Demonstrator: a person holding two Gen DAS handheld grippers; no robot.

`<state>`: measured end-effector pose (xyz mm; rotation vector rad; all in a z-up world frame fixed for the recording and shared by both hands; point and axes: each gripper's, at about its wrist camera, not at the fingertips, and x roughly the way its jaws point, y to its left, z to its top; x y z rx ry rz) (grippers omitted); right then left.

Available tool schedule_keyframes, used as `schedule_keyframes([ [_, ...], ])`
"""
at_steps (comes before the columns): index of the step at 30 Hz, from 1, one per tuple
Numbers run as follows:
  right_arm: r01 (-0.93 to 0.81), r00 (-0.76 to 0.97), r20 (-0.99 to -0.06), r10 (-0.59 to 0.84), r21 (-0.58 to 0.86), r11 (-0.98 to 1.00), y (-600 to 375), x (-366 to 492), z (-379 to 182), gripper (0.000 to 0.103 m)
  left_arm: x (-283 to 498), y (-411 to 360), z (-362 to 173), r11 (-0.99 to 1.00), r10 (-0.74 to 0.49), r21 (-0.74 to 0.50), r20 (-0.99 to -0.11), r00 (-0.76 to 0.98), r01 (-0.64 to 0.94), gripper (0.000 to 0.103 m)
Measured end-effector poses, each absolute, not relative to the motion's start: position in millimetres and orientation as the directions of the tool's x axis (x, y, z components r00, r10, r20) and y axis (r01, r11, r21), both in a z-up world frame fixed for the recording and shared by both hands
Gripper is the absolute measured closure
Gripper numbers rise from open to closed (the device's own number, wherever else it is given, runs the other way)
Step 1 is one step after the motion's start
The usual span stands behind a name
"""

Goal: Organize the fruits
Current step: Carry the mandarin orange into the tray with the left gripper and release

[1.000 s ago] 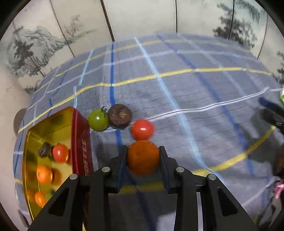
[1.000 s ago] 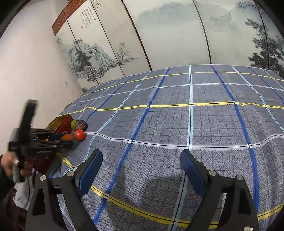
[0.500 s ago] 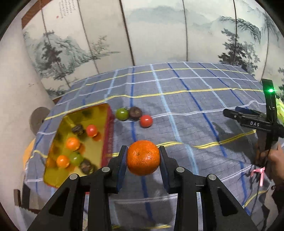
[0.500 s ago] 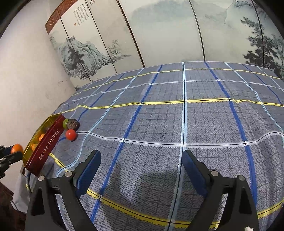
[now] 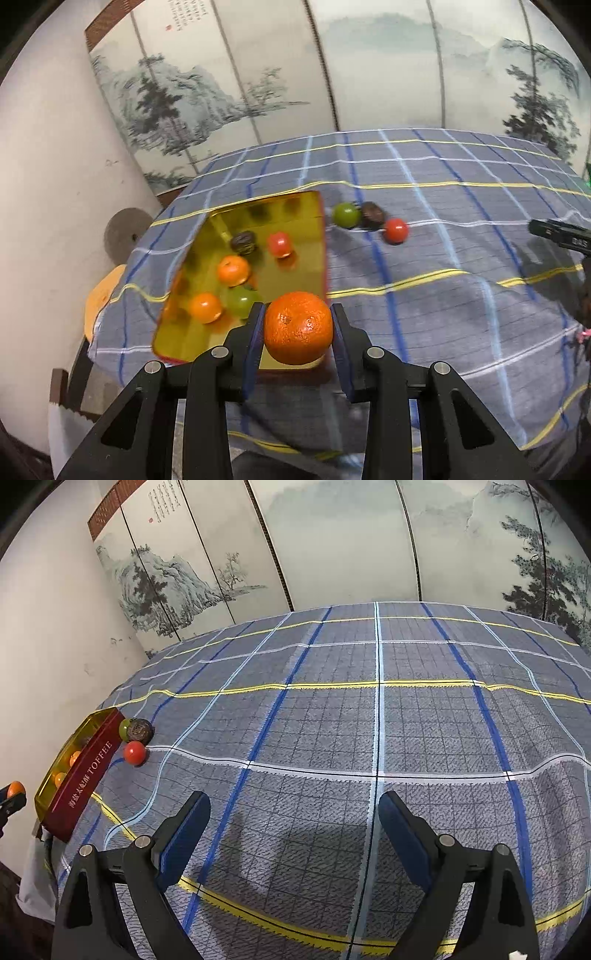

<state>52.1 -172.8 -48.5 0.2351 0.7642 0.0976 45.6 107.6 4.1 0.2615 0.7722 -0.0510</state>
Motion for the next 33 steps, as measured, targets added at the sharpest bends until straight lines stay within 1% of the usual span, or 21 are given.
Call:
schedule_keyframes([
  [3, -0.002, 0.713, -0.68, 0.169, 0.24, 0.971, -172.0, 53.4, -49.4, 0.012, 52.4, 129.4, 0.2, 0.974, 0.077, 0.207, -0.696, 0.714, 0.096, 0.068],
  [6, -0.002, 0.711, -0.683, 0.168, 0.237, 0.971, -171.5, 54.6, -50.0, 0.012, 63.3, 160.7, -5.7, 0.985, 0.092, 0.168, -0.718, 0.69, 0.043, 0.068],
  [10, -0.002, 0.711, -0.683, 0.169, 0.238, 0.971, -171.5, 54.7, -50.1, 0.012, 74.5, 193.1, -12.6, 0.985, 0.14, 0.171, -0.721, 0.678, -0.021, 0.068],
  [14, -0.003, 0.711, -0.683, 0.17, 0.239, 0.971, -171.0, 54.8, -50.3, 0.012, 83.5, 215.9, -18.6, 0.986, 0.151, 0.155, -0.73, 0.667, -0.053, 0.068],
  [33, -0.007, 0.706, -0.687, 0.172, 0.237, 0.972, -168.6, 53.7, -52.5, 0.012, 112.7, 202.5, -43.1, 0.991, 0.115, 0.132, -0.764, 0.635, -0.021, 0.067],
])
